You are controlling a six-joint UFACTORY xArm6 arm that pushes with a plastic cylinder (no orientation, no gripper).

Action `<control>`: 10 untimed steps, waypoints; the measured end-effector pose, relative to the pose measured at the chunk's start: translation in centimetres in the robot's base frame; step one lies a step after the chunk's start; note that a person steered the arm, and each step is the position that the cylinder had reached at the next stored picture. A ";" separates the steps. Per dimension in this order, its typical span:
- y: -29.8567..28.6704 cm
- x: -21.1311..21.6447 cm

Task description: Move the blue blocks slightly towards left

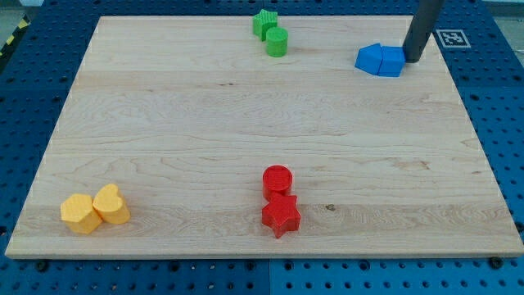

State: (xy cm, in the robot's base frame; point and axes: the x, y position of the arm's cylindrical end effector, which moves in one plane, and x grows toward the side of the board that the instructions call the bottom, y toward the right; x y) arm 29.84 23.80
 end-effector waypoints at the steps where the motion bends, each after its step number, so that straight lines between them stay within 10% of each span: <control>1: 0.8 -0.7; 5: 4.9 2.4; 10: -4.2 1.8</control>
State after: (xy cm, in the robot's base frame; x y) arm 31.67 19.58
